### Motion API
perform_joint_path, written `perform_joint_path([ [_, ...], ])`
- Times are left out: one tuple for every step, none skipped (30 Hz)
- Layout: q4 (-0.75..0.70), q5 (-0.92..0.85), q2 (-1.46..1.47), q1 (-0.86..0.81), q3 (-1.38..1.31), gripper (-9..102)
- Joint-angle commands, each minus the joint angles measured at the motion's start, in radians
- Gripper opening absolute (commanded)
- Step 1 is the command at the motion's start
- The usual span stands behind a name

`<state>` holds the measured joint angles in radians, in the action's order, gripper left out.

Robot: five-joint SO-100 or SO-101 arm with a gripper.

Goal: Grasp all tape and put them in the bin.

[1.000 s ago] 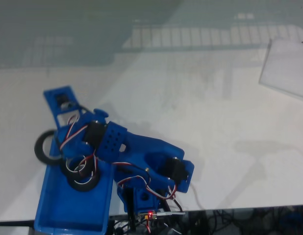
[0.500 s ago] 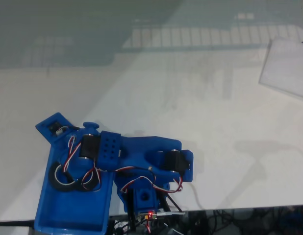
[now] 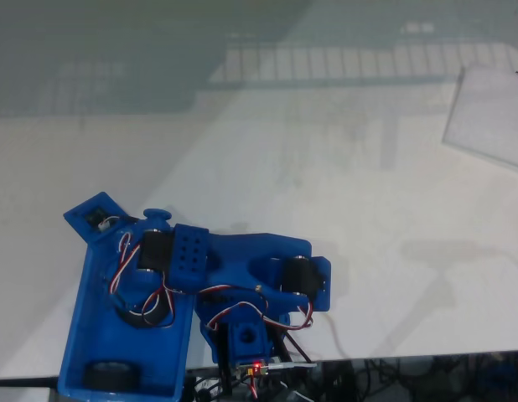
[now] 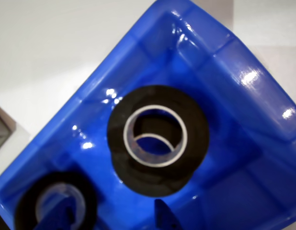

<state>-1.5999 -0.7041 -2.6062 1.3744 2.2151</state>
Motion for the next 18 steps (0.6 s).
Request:
perform_joint_path([
  [0.009,0.008,-0.009,-0.04,-0.035,21],
  [0.02,0.012,-0.005,-0.067,-0.043,21],
  [0.032,0.017,0.002,-0.104,-0.052,20],
  [0.061,0.017,0.006,-0.153,-0.055,19],
  [0.101,0.025,0.011,-0.212,-0.058,18],
  [0.149,0.034,0.018,-0.275,-0.061,16],
  [0.209,0.049,0.029,-0.341,-0.063,12],
  [0.268,0.067,0.043,-0.413,-0.063,9],
  [0.327,0.087,0.055,-0.48,-0.063,6],
  [0.38,0.112,0.066,-0.551,-0.061,2],
  [0.426,0.132,0.075,-0.62,-0.058,0],
  [0.472,0.155,0.086,-0.689,-0.055,0],
  [0.511,0.179,0.098,-0.756,-0.054,0],
  [0.548,0.204,0.107,-0.821,-0.046,0],
  [0.592,0.229,0.107,-0.885,-0.026,0],
  [0.638,0.245,0.101,-0.946,0.002,0],
  [0.676,0.261,0.097,-1.003,0.025,0],
  [0.71,0.276,0.089,-1.057,0.051,0],
])
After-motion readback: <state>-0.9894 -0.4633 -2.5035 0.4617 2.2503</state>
